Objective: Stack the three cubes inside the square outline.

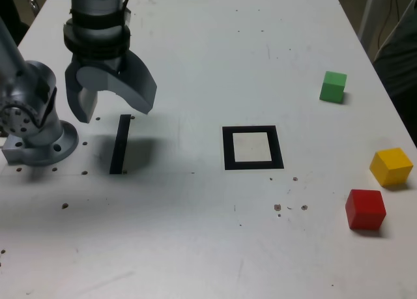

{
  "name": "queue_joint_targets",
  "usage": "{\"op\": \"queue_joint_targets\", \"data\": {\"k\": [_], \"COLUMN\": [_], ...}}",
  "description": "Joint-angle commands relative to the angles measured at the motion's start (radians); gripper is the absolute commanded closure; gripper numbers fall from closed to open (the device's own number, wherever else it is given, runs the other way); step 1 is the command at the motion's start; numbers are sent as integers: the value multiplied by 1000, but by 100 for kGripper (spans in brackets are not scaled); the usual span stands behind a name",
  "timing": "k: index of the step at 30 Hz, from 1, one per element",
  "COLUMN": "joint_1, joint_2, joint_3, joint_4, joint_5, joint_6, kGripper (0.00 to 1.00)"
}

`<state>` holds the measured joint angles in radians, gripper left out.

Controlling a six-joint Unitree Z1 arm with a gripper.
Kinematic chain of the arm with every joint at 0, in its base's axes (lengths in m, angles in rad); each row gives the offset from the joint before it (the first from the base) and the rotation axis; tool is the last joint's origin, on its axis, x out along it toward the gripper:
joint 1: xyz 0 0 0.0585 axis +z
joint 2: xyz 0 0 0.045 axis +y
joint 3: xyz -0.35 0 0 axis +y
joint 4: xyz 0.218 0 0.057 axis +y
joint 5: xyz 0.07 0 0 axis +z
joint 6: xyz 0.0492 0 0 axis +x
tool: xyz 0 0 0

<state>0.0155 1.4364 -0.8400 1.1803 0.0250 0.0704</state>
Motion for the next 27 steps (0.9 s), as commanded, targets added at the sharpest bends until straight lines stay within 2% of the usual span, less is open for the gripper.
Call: {"op": "queue_joint_targets", "data": {"k": [1, 16, 27], "joint_1": [1, 2, -43], "joint_2": [-2, 5, 85], "joint_3": [0, -14, -98], "joint_4": [4, 4, 8], "joint_5": [1, 0, -8], "joint_6": [-3, -7, -23], "kGripper": [0, 0, 0]}}
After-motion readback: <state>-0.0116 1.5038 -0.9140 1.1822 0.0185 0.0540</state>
